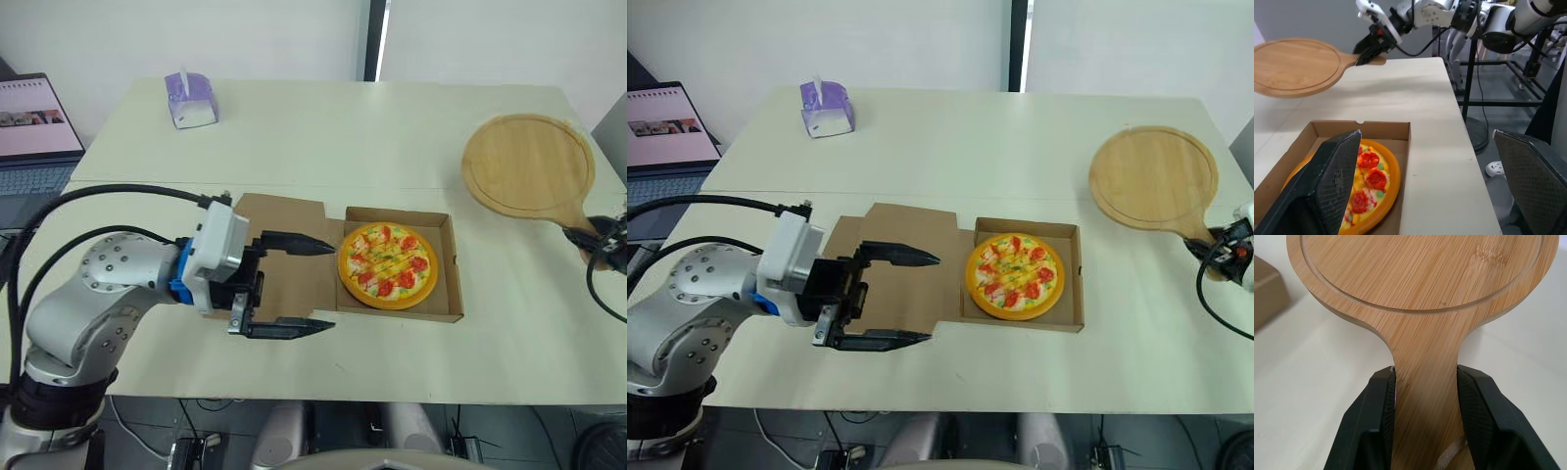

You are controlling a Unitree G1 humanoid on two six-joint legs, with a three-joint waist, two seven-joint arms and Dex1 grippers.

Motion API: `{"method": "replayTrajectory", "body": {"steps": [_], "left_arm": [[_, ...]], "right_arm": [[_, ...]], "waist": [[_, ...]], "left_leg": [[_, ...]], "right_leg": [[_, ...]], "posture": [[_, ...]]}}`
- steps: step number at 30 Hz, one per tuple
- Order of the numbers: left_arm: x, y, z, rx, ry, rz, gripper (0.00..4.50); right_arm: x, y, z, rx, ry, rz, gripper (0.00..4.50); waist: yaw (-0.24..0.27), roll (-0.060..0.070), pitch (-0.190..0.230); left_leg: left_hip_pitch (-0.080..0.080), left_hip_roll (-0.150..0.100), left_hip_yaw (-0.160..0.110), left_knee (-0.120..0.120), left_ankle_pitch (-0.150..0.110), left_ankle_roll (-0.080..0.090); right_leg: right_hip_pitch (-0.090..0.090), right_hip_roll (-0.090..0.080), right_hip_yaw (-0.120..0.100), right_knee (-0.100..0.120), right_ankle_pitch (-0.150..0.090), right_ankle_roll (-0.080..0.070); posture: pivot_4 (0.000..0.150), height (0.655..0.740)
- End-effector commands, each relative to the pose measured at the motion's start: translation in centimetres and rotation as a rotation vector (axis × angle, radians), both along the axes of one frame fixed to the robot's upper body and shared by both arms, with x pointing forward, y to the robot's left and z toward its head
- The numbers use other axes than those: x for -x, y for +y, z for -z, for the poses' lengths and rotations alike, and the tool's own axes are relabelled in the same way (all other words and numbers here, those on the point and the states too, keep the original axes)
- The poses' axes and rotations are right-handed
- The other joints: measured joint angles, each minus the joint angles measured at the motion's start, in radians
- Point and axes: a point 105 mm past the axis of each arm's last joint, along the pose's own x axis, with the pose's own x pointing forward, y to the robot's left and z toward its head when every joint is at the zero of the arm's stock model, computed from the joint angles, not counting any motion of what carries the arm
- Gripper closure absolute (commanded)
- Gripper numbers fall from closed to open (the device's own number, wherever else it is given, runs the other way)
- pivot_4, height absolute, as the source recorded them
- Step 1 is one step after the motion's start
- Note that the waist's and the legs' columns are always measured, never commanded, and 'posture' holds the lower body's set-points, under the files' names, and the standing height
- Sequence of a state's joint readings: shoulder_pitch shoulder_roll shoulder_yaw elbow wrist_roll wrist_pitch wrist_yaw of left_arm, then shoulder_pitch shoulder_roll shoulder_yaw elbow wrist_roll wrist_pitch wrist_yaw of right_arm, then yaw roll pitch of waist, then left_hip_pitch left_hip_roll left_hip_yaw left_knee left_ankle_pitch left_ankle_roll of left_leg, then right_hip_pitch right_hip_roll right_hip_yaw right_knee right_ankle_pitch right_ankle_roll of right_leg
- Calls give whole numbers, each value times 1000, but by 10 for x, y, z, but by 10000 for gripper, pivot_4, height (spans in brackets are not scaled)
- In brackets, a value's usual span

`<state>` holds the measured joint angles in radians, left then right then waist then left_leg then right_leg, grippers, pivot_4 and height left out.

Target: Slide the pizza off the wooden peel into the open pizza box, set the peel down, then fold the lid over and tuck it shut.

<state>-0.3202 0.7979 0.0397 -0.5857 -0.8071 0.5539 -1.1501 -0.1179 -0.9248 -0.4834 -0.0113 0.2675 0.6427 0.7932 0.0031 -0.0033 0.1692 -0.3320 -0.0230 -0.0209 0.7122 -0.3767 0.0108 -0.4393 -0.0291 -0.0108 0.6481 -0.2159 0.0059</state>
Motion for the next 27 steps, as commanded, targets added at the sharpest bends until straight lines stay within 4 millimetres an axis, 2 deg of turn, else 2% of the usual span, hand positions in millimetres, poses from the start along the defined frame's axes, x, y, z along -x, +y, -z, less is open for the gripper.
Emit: {"method": "replayTrajectory", "body": {"steps": [1,8,12,13,14,19,20,24,27], "left_arm": [[-2,-8,-8,31,-78,3,0],[-8,-12,-8,48,-83,-13,0],[-10,-13,-10,65,-77,-22,0],[-10,-14,-9,66,-77,-22,0],[-10,-14,-9,65,-78,-22,0],[-15,-10,-9,61,-92,-56,0],[-15,-9,-9,57,-92,-61,0],[-18,-5,-9,53,-99,-85,0],[-19,-3,-8,57,-93,-112,0]], "right_arm": [[2,2,-6,-17,-32,76,29275],[0,5,34,-140,69,216,29275],[3,5,48,-160,115,249,29275],[5,4,50,-165,124,258,22027],[6,3,51,-169,128,264,19968],[17,-5,44,-200,125,272,2520],[18,-5,41,-203,118,271,451],[20,-7,28,-200,77,251,451],[13,-10,12,-152,-10,242,451]], "waist": [[0,0,0],[-3,1,0],[-3,1,0],[-3,1,0],[-3,1,0],[-3,1,0],[-3,1,0],[-3,1,0],[-5,1,0]], "left_leg": [[0,0,0,0,0,0],[0,0,0,0,0,0],[0,0,0,0,0,0],[0,0,0,0,0,0],[0,0,0,0,0,0],[0,0,0,0,0,0],[0,0,0,0,0,0],[1,0,0,0,0,0],[1,0,0,0,0,0]], "right_leg": [[0,0,0,0,0,0],[0,1,0,0,0,0],[0,1,1,0,0,0],[0,1,0,0,0,0],[1,1,0,0,0,0],[1,1,0,0,0,0],[1,1,0,0,0,0],[1,1,0,0,0,0],[1,1,0,0,0,0]], "posture": [[1500,7251],[1500,7251],[1500,7251],[1500,7251],[1500,7251],[1500,7251],[1500,7251],[1500,7251],[1500,7251]]}}
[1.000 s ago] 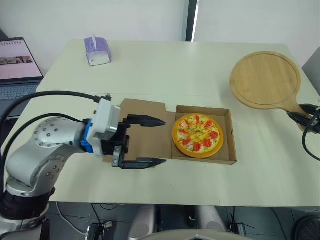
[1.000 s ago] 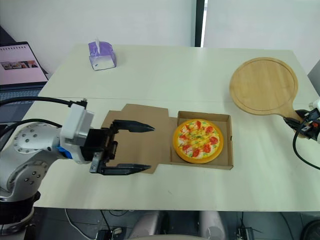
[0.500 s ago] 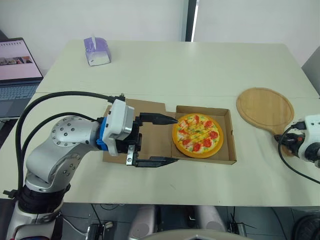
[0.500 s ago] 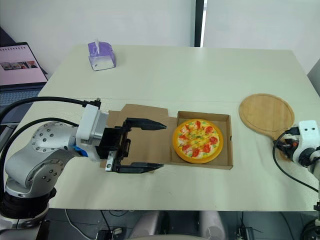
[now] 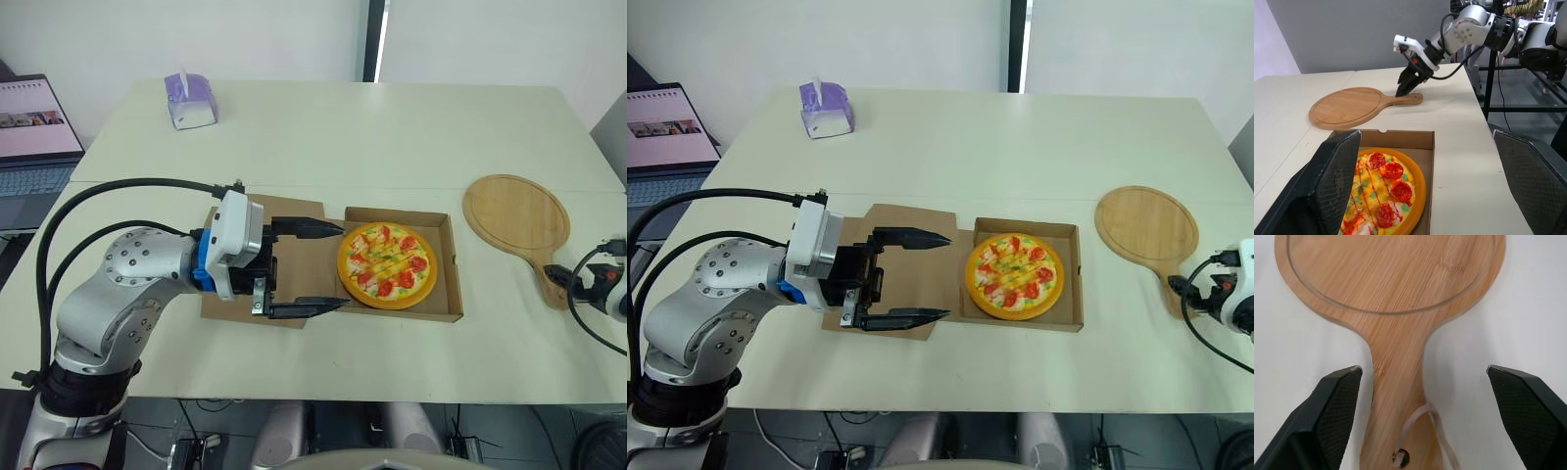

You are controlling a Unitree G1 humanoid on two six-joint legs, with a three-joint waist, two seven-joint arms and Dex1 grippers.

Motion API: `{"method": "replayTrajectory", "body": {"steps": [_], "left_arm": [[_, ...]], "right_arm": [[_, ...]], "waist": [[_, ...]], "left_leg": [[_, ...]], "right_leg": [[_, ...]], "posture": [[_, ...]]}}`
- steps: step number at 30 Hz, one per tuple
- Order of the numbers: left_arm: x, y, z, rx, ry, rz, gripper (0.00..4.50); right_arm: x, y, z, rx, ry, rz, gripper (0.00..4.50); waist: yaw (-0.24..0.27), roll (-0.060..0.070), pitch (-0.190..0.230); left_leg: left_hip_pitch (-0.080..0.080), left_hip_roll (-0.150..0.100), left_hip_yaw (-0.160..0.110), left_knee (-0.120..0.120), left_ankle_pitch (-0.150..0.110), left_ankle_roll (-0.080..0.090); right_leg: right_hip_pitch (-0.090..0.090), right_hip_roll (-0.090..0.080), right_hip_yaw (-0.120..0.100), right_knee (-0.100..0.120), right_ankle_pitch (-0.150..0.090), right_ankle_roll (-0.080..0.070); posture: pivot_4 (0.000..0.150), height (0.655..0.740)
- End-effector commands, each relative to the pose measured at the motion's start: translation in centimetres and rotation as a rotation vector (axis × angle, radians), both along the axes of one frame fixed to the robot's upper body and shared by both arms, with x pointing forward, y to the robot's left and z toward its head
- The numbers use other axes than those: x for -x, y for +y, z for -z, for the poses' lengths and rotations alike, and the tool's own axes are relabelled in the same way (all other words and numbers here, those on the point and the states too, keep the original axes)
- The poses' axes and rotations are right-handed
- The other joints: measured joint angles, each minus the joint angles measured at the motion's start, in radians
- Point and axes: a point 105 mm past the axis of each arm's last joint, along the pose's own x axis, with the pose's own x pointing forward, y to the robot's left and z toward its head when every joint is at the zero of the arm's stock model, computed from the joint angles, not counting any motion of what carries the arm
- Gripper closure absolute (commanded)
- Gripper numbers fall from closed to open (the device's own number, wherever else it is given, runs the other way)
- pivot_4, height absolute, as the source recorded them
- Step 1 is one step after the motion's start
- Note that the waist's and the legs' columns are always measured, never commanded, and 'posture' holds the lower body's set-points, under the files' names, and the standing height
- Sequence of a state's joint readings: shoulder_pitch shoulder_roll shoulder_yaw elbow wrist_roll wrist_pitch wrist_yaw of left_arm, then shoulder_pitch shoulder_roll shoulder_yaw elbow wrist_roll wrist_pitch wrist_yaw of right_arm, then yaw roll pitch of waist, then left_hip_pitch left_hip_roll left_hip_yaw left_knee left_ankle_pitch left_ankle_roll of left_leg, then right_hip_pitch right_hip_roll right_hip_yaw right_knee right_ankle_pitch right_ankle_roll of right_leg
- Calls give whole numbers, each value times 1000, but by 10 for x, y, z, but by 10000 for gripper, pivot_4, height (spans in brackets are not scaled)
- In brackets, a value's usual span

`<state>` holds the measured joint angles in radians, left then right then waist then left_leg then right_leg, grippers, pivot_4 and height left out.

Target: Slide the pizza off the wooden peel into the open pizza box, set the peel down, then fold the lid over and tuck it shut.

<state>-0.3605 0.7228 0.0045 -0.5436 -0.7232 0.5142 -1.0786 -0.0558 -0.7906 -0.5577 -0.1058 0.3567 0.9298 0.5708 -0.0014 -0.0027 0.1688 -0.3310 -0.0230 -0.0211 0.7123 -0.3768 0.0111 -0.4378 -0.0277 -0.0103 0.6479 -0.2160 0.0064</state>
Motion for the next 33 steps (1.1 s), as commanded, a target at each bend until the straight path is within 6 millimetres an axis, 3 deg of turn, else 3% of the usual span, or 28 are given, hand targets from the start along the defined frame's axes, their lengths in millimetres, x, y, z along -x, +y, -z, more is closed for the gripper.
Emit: {"method": "replayTrajectory", "body": {"steps": [1,7,12,15,20,26,30,33], "left_arm": [[-3,5,-7,17,-53,-50,0],[-22,24,-15,99,-113,-266,0],[-25,43,-11,146,-61,-412,0],[-22,58,-1,147,-49,-515,0],[-18,75,5,302,-15,-728,0],[9,98,28,381,155,-868,0],[21,129,44,557,359,-1040,0],[34,143,66,733,610,-1149,0]], "right_arm": [[-9,-2,-34,82,-130,-28,451],[-29,29,-63,175,-225,-250,451],[-35,61,-74,261,-287,-473,451],[-43,94,-84,301,-386,-620,451],[-37,177,-88,196,-476,-1029,451],[-24,239,-88,134,-433,-1401,451],[-19,264,-92,101,-429,-1546,451],[-15,276,-97,70,-450,-1599,451]], "waist": [[-1,0,0],[-1,0,0],[0,0,0],[-2,0,0],[-2,-1,1],[2,-2,1],[7,-3,1],[7,-3,1]], "left_leg": [[0,0,0,0,0,0],[1,0,0,0,0,0],[0,1,-1,0,0,0],[0,1,0,0,0,0],[1,1,-1,0,0,0],[0,1,-1,0,0,0],[0,1,-3,0,0,0],[0,1,-3,0,0,0]], "right_leg": [[0,0,0,0,0,0],[0,0,0,0,0,0],[0,0,0,-1,0,0],[0,0,0,-1,0,0],[0,0,-1,0,0,0],[-1,-1,-1,-2,0,0],[0,-2,-3,-2,0,-1],[0,-2,-3,-2,0,-1]], "posture": [[1500,7251],[1500,7251],[1500,7251],[1500,7251],[1500,7251],[1500,7251],[1500,7251],[1500,7251]]}}
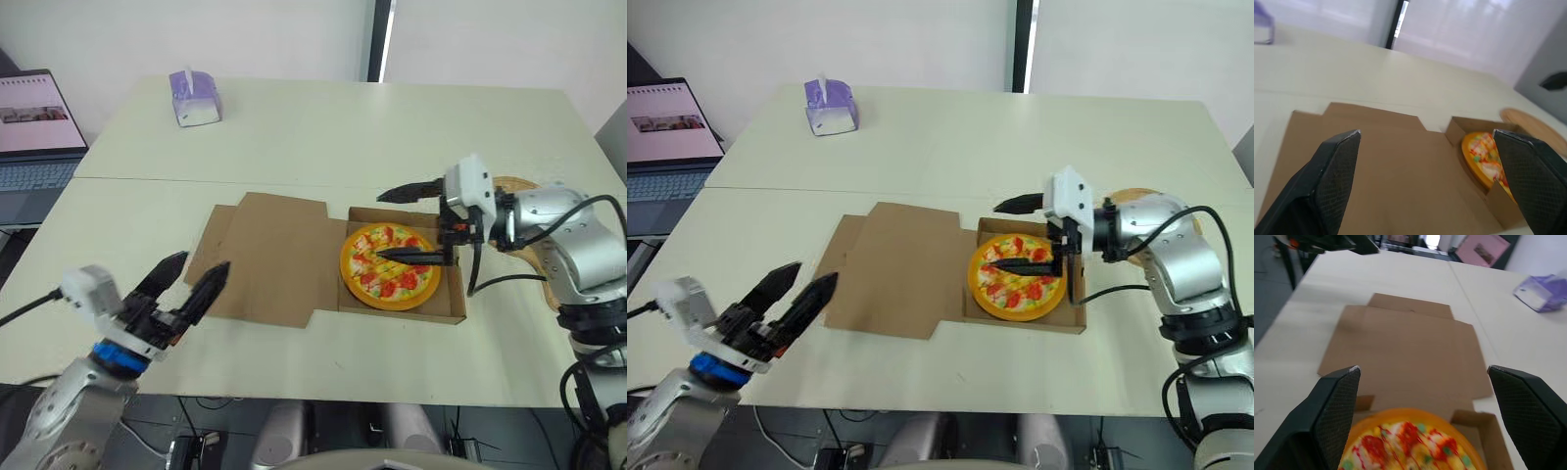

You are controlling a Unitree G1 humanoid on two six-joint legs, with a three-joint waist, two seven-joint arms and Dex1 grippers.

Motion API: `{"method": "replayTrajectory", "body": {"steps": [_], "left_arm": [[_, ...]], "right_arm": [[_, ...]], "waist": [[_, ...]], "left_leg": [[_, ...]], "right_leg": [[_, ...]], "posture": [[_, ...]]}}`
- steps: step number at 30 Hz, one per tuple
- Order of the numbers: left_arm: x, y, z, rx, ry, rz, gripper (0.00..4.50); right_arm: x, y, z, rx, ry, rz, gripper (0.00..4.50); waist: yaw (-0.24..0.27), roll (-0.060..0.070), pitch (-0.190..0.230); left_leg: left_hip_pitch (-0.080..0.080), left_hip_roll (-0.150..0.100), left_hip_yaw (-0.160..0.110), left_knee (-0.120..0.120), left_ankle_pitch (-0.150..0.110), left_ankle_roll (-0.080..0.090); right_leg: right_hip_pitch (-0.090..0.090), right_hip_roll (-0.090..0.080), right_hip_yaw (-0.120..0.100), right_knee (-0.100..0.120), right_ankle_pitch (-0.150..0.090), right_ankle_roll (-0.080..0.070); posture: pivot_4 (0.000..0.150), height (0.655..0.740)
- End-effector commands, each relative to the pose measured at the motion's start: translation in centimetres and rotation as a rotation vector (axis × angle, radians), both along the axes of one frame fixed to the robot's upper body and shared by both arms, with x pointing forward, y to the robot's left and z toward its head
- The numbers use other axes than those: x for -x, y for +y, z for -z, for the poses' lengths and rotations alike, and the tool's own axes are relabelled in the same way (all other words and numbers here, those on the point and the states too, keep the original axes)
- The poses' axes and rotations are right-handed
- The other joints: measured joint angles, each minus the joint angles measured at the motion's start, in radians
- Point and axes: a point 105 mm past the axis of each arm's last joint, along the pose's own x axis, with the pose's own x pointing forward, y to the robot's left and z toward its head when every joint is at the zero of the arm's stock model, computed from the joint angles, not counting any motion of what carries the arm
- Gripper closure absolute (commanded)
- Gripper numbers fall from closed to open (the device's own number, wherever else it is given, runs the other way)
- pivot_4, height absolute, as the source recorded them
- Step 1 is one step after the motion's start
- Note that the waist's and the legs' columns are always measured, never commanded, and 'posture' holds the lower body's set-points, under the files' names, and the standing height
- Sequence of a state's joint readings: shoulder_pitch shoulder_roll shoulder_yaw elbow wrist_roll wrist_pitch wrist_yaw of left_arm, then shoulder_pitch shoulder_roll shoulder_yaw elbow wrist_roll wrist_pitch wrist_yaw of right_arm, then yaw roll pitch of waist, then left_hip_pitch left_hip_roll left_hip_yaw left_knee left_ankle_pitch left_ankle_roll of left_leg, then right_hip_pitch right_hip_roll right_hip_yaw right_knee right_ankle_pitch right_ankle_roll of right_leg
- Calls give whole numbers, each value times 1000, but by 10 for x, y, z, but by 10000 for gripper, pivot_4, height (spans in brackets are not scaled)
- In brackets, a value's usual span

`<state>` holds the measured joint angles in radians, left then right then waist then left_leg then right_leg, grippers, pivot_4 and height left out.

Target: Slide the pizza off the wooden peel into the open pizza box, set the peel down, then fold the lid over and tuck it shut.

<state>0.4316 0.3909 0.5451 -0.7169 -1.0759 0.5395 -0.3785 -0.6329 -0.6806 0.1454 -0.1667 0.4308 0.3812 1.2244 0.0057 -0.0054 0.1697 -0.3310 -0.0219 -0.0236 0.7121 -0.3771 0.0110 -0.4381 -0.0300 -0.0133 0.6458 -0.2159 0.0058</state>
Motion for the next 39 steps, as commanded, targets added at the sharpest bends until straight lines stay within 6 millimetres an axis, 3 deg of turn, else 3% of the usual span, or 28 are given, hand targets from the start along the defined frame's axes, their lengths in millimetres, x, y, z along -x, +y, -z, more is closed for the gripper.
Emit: {"method": "replayTrajectory", "body": {"steps": [1,5,12,20,27,31,39], "left_arm": [[15,11,12,282,127,-103,0],[26,4,31,556,296,-150,0],[29,-21,42,818,484,-140,0],[31,-35,51,904,564,-172,0],[11,-27,63,912,552,-265,0],[-1,-34,74,864,589,-267,9016],[-1,-25,68,884,526,-287,34806]], "right_arm": [[7,11,-12,-27,-24,-73,451],[10,14,-13,-29,-19,-91,451],[14,12,-14,-25,-2,-80,451],[17,5,-13,-12,1,-61,451],[17,7,-15,-8,-5,-67,451],[15,7,-18,-9,-13,-65,0],[15,6,-16,0,-11,-65,0]], "waist": [[0,0,0],[4,-1,0],[1,-1,0],[0,-1,0],[2,-1,0],[1,1,0],[3,5,0]], "left_leg": [[0,0,0,0,0,0],[0,-1,0,0,0,0],[0,-1,0,0,0,0],[0,-2,1,0,0,0],[0,-2,1,0,0,0],[0,-2,1,-1,0,0],[-1,-2,1,-3,0,0]], "right_leg": [[0,0,0,0,0,0],[0,-1,0,0,0,0],[0,-2,-1,0,0,-1],[0,-1,0,0,-1,-1],[1,-1,0,0,-1,-2],[1,0,0,-1,-1,-1],[-1,-1,0,-3,-1,-1]], "posture": [[1500,7251],[1500,7251],[1500,7251],[1500,7251],[1500,7251],[1500,7251],[1500,7251]]}}
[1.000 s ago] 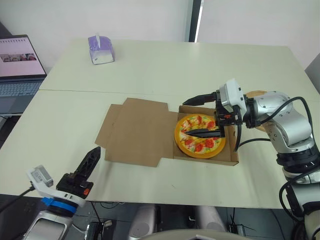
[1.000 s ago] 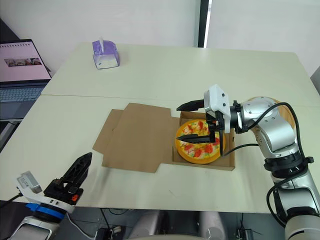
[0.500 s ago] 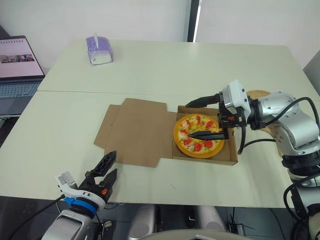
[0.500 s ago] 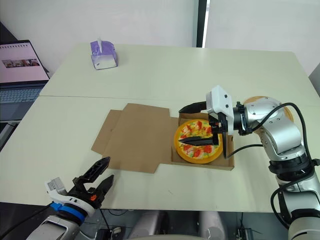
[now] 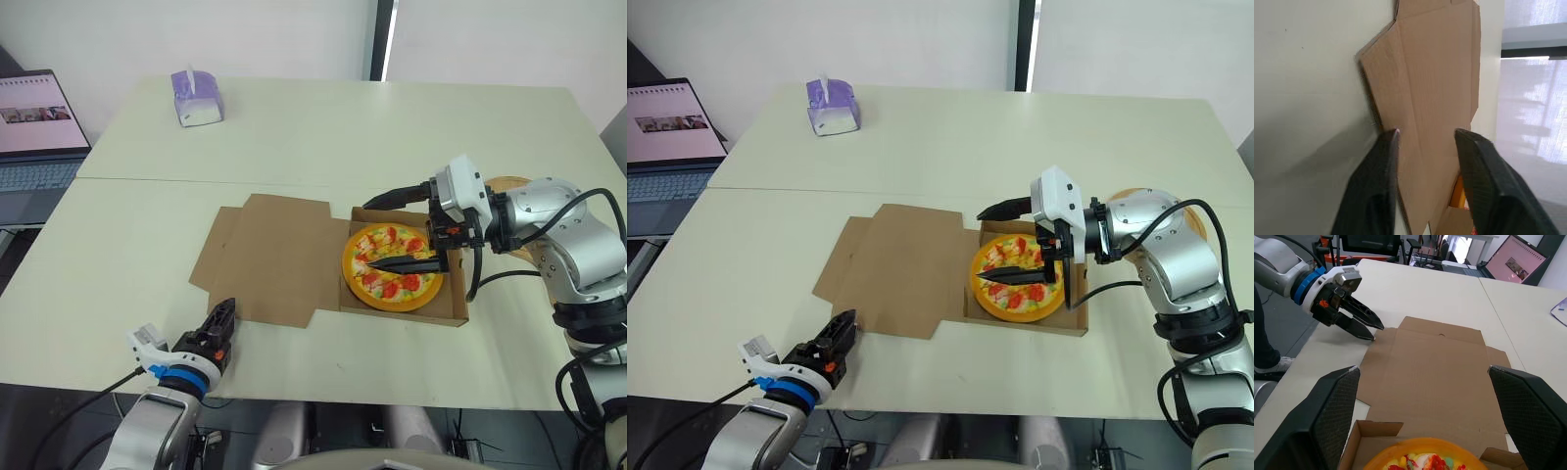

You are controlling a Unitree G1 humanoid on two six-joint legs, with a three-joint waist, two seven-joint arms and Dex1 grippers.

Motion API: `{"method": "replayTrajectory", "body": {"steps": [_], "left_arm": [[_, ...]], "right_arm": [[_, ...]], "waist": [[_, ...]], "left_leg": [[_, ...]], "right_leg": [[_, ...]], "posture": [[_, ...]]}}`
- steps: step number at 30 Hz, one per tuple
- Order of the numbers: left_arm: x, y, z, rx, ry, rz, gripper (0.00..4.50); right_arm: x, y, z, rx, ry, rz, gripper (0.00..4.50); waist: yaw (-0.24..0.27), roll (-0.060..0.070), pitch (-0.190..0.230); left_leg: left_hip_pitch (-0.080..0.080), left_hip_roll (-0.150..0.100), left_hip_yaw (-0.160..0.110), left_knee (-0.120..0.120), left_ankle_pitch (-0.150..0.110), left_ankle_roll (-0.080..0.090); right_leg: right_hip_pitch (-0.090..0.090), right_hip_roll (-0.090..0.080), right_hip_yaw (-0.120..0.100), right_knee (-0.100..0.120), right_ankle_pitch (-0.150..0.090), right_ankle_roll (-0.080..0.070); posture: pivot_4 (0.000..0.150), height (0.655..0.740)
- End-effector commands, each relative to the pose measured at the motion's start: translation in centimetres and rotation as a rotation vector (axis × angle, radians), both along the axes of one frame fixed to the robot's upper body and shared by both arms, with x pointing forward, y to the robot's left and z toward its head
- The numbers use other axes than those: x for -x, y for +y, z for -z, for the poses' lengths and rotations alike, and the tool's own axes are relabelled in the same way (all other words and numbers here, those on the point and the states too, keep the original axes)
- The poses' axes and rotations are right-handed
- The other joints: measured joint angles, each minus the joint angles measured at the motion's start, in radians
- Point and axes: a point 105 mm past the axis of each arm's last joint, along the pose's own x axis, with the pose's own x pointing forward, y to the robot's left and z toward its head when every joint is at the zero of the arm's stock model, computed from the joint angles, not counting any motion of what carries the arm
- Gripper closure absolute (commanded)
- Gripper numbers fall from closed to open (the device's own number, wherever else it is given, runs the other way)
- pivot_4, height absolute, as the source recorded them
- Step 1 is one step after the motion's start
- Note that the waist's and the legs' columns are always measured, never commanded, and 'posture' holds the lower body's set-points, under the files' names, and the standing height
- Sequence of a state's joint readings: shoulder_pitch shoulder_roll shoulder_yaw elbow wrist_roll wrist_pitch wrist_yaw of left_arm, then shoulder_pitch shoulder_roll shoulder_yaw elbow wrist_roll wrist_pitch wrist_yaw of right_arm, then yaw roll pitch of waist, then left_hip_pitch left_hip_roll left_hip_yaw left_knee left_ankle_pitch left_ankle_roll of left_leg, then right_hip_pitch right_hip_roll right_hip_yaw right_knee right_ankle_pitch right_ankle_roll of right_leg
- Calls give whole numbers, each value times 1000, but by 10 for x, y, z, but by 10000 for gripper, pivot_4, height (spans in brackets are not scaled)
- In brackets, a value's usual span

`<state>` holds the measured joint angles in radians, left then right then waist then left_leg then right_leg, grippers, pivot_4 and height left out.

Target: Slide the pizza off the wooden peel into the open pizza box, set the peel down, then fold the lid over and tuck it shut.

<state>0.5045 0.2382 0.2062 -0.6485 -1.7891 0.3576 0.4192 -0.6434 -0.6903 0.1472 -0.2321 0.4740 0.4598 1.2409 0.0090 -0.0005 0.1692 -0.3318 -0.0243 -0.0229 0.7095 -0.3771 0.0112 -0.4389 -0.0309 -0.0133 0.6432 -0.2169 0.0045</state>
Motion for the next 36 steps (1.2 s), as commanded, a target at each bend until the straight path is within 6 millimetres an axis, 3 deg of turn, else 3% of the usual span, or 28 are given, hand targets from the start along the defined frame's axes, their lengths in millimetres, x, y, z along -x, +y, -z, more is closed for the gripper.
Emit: {"method": "replayTrajectory", "body": {"steps": [1,3,7,10,13,19,30,36], "left_arm": [[-1,7,-6,-16,-41,-35,37914],[2,9,-8,-42,-64,-41,44393],[19,22,-9,-31,-68,-99,44787],[29,27,-14,-43,-84,-97,39054],[31,36,-10,-51,-53,-139,29648],[11,16,-8,-37,-19,-61,10196],[4,11,6,-28,19,-98,10196],[1,11,0,-37,-24,-110,10196]], "right_arm": [[4,-1,-10,-9,-41,-13,0],[5,-2,-12,-11,-38,-12,0],[4,-2,-11,-10,-38,-8,0],[4,-2,-12,-16,-34,-11,0],[6,-1,-11,-16,-29,-19,0],[6,0,-11,-16,-29,-25,0],[7,-2,-13,-16,-27,-16,0],[7,-3,-13,-10,-27,-11,0]], "waist": [[-1,-1,0],[-2,-2,1],[-11,-3,1],[-10,-4,2],[-5,-5,2],[-3,-5,2],[-10,-4,2],[-12,-4,2]], "left_leg": [[0,0,0,0,0,0],[0,0,0,0,0,0],[0,0,0,0,0,0],[0,1,0,0,0,0],[0,1,0,1,0,0],[0,1,0,1,0,0],[0,0,1,0,0,0],[0,0,1,0,0,0]], "right_leg": [[0,0,0,0,0,0],[0,0,0,0,0,0],[0,0,0,0,0,0],[0,0,0,1,0,0],[1,0,-1,0,0,0],[1,0,-1,1,0,0],[0,0,1,0,0,0],[0,0,1,0,0,0]], "posture": [[1500,7251],[1500,7251],[1500,7251],[1500,7251],[1500,7251],[1500,7251],[1500,7251],[1500,7251]]}}
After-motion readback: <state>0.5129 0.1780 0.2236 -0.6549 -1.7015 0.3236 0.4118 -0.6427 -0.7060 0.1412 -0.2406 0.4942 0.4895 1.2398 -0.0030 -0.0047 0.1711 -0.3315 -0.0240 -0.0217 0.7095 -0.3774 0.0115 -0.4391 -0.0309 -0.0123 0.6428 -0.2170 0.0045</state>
